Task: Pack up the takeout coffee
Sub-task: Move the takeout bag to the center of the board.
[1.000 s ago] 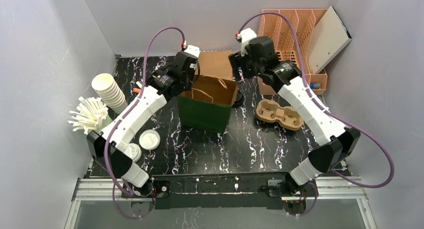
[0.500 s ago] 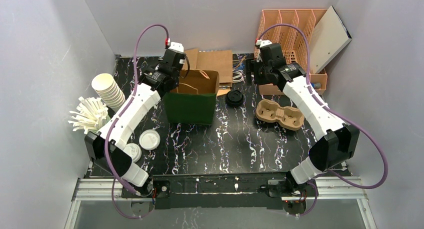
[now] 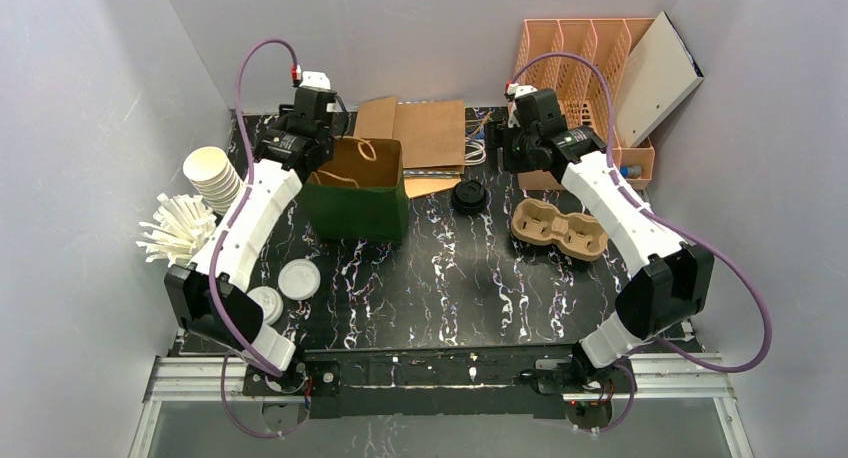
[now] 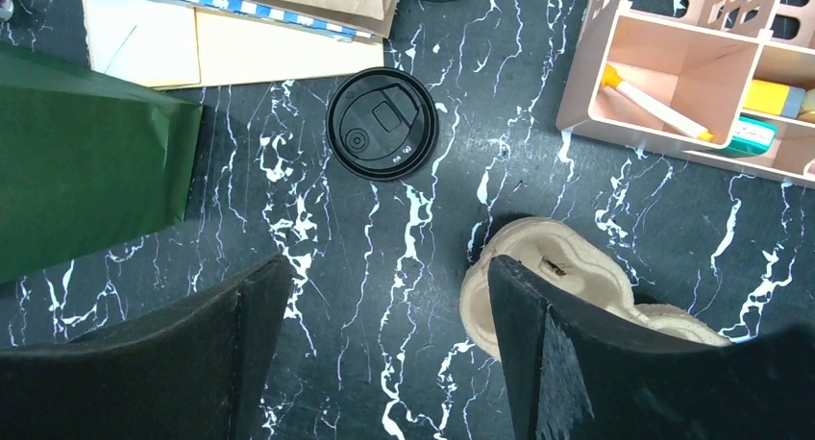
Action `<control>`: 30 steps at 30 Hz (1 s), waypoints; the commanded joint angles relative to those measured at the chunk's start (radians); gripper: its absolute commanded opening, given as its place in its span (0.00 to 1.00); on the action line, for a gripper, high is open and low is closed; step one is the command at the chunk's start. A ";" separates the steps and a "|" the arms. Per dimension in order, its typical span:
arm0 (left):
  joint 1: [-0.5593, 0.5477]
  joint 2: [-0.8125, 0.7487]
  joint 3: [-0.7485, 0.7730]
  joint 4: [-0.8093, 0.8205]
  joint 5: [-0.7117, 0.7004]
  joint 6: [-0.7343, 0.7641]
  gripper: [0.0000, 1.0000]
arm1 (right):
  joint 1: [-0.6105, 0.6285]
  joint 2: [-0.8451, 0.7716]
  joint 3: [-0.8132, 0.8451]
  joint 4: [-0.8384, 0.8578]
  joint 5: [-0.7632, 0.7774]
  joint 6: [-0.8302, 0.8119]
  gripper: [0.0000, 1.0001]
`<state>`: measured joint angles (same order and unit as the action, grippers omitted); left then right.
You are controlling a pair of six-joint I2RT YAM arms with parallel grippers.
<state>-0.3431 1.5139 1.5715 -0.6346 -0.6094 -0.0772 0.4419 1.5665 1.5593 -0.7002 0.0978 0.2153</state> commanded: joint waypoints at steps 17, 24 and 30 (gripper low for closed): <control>-0.001 0.010 0.551 -0.353 0.287 -0.227 0.72 | 0.107 0.079 0.203 -0.074 0.225 0.422 0.90; -0.001 -0.217 0.277 -0.330 0.116 -0.341 0.69 | 0.105 -0.116 -0.153 0.125 0.170 0.499 0.93; 0.000 -0.460 0.054 -0.296 -0.109 -0.380 0.68 | 0.105 -0.224 -0.258 0.105 0.268 0.474 0.93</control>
<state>-0.3439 1.2167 1.6794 -0.9451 -0.5320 -0.4023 0.5499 1.4311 1.3365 -0.6506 0.2806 0.6800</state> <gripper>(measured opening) 0.677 0.923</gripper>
